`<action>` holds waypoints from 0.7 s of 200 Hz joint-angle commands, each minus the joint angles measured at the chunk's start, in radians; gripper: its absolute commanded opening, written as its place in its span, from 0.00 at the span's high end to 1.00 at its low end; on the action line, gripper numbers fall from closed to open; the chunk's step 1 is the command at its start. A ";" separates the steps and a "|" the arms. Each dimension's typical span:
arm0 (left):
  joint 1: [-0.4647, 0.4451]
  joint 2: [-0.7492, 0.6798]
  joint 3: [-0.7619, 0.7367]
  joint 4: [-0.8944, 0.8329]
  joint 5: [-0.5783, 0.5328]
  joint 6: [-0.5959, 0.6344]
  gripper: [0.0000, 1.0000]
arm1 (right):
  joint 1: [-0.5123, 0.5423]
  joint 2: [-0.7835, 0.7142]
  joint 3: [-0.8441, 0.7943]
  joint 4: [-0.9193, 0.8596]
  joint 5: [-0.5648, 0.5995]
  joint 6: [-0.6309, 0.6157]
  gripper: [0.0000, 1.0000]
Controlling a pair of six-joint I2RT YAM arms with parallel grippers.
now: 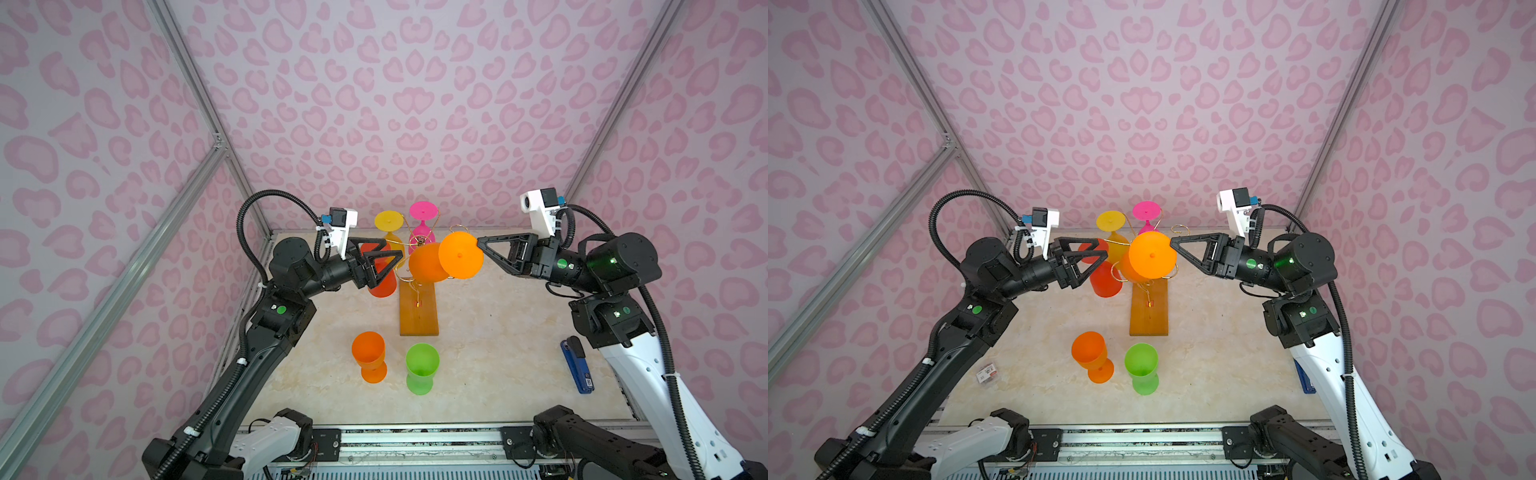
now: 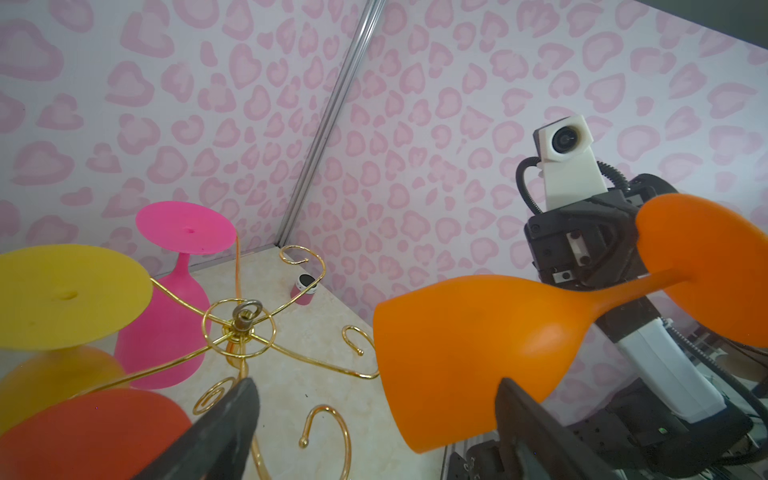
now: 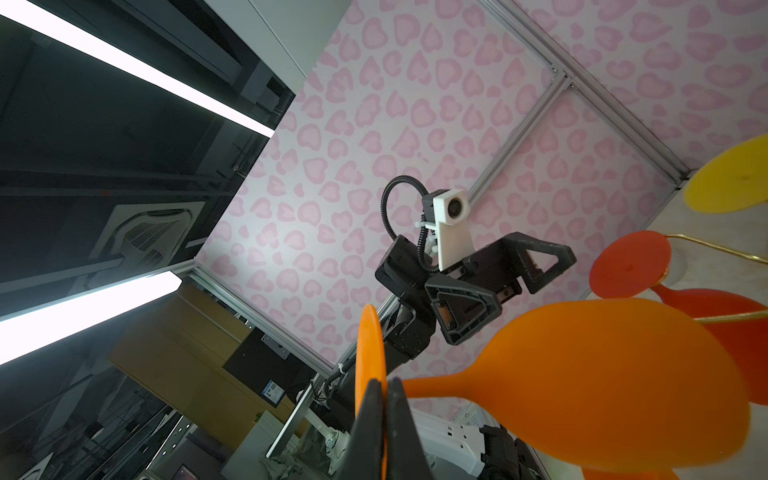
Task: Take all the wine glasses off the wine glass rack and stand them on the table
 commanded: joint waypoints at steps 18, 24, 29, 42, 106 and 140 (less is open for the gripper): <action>0.002 0.047 -0.001 0.205 0.153 -0.116 0.10 | 0.000 0.021 0.010 0.119 -0.008 0.032 1.00; 0.002 0.054 -0.001 0.213 0.159 -0.121 0.10 | 0.000 0.023 0.011 0.128 -0.006 0.036 1.00; 0.002 0.059 -0.002 0.217 0.162 -0.123 0.11 | 0.000 0.026 0.011 0.137 -0.004 0.041 1.00; 0.001 0.070 -0.007 0.238 0.167 -0.137 0.10 | 0.000 0.032 0.012 0.160 -0.004 0.052 1.00; -0.001 0.100 -0.038 0.372 0.195 -0.232 0.11 | 0.000 0.049 0.011 0.208 0.011 0.057 1.00; -0.011 0.109 -0.054 0.433 0.209 -0.273 0.11 | 0.000 0.061 0.009 0.243 0.014 0.069 1.00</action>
